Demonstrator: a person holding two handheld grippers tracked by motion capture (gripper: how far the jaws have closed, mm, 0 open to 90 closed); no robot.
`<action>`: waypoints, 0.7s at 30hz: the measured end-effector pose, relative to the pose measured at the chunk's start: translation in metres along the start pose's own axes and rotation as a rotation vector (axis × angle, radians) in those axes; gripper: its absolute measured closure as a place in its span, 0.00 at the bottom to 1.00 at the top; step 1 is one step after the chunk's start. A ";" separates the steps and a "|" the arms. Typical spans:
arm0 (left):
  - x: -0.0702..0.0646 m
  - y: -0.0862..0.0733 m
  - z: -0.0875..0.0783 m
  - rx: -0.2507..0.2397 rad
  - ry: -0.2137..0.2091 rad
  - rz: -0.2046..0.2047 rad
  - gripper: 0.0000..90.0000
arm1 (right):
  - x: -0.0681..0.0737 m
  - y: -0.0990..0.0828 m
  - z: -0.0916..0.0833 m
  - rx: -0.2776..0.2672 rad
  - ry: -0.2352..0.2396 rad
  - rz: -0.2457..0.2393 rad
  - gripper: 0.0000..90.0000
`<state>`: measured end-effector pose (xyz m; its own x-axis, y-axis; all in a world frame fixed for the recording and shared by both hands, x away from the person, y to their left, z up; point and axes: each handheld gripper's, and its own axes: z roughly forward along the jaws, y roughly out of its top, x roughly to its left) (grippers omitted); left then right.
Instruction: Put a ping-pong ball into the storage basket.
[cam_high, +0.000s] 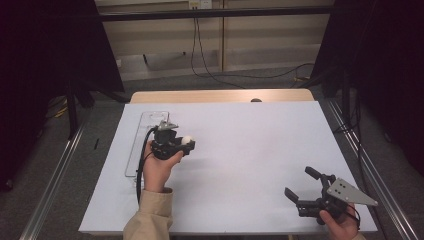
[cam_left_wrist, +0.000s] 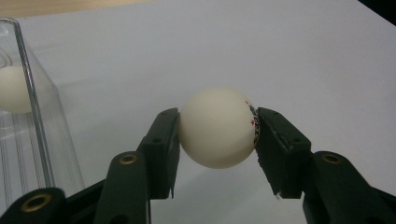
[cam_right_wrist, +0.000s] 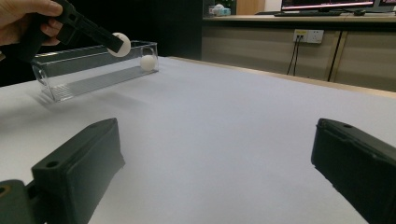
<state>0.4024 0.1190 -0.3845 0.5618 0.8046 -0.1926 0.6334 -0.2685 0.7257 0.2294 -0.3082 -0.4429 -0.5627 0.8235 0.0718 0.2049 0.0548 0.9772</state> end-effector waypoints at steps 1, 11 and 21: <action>0.000 0.000 0.000 0.002 0.005 0.003 0.57 | 0.000 0.000 0.000 0.000 0.000 -0.001 0.01; 0.001 0.001 -0.004 0.001 0.001 -0.001 0.57 | 0.000 0.000 -0.001 -0.002 -0.002 0.000 0.01; 0.005 0.000 -0.009 -0.002 0.021 -0.010 0.57 | 0.001 0.000 0.001 -0.001 0.005 -0.003 0.01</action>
<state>0.4003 0.1282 -0.3799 0.5436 0.8185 -0.1859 0.6381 -0.2592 0.7250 0.2298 -0.3067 -0.4427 -0.5670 0.8208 0.0701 0.2029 0.0567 0.9776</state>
